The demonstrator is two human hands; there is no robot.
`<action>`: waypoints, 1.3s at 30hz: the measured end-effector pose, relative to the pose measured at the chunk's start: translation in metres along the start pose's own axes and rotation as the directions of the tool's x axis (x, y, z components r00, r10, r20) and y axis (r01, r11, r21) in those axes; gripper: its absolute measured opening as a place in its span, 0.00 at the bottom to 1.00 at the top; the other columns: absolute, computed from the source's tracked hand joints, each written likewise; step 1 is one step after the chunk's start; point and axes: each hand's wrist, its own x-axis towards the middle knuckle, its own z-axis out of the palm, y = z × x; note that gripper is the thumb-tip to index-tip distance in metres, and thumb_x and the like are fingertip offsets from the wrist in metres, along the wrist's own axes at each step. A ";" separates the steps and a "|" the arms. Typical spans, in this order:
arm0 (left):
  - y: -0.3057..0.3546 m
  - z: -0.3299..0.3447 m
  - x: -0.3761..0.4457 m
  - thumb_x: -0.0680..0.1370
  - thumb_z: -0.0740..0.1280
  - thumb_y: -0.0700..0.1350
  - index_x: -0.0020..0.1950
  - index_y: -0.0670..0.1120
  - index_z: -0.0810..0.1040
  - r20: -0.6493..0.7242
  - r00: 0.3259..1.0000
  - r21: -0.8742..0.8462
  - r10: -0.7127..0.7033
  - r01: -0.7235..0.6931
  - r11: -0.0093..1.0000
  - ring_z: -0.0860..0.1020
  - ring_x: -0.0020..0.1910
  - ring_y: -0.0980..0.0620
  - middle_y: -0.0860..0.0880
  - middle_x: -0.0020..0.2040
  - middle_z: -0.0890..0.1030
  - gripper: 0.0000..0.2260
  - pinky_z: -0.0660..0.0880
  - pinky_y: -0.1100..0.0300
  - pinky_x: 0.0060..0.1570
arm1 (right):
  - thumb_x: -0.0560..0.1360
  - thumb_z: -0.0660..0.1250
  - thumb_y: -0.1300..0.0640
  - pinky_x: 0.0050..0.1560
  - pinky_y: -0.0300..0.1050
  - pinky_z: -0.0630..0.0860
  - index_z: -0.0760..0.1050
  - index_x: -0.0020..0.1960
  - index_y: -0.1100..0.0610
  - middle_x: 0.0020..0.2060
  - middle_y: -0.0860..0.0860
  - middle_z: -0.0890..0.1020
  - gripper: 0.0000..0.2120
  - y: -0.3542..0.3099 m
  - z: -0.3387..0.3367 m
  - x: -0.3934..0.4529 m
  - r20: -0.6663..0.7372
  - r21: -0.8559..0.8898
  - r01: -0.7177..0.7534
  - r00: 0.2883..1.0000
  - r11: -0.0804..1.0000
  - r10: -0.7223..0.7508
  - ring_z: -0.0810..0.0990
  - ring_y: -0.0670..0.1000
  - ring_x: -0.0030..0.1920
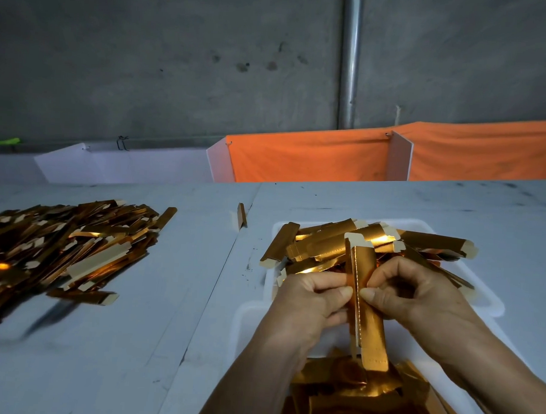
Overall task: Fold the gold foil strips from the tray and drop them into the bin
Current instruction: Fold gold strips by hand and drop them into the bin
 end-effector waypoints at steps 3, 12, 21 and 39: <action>0.001 0.003 -0.002 0.79 0.63 0.37 0.62 0.44 0.78 0.017 1.000 0.066 0.025 -0.026 0.998 0.82 0.49 0.55 0.48 0.52 0.83 0.12 0.79 0.60 0.50 | 0.69 0.74 0.61 0.43 0.49 0.79 0.79 0.39 0.53 0.29 0.51 0.79 0.06 0.000 0.000 -0.001 -0.042 -0.023 0.018 0.999 1.000 -0.019 0.81 0.52 0.36; 0.000 0.016 -0.008 0.79 0.65 0.40 0.66 0.53 0.74 0.064 0.996 0.253 0.060 -0.074 0.965 0.79 0.58 0.54 0.54 0.58 0.81 0.17 0.75 0.50 0.60 | 0.71 0.73 0.60 0.43 0.49 0.79 0.78 0.40 0.48 0.35 0.52 0.80 0.08 0.001 0.003 -0.003 -0.113 -0.119 0.059 0.991 0.991 -0.073 0.79 0.52 0.39; -0.001 0.030 -0.009 0.81 0.60 0.43 0.66 0.58 0.73 -0.055 0.990 0.323 0.128 -0.104 0.941 0.75 0.62 0.57 0.60 0.59 0.79 0.16 0.73 0.56 0.63 | 0.74 0.69 0.58 0.45 0.48 0.79 0.76 0.43 0.43 0.38 0.50 0.79 0.09 -0.001 0.006 -0.007 -0.112 -0.169 0.106 0.986 0.980 -0.126 0.80 0.50 0.43; 0.001 0.034 -0.008 0.82 0.58 0.43 0.76 0.62 0.53 -0.042 0.987 0.514 0.157 -0.114 0.850 0.69 0.68 0.52 0.57 0.69 0.70 0.27 0.72 0.52 0.64 | 0.74 0.69 0.62 0.46 0.50 0.81 0.61 0.66 0.29 0.40 0.45 0.80 0.35 -0.009 0.004 -0.006 -0.064 -0.132 0.058 0.996 0.990 -0.067 0.84 0.47 0.35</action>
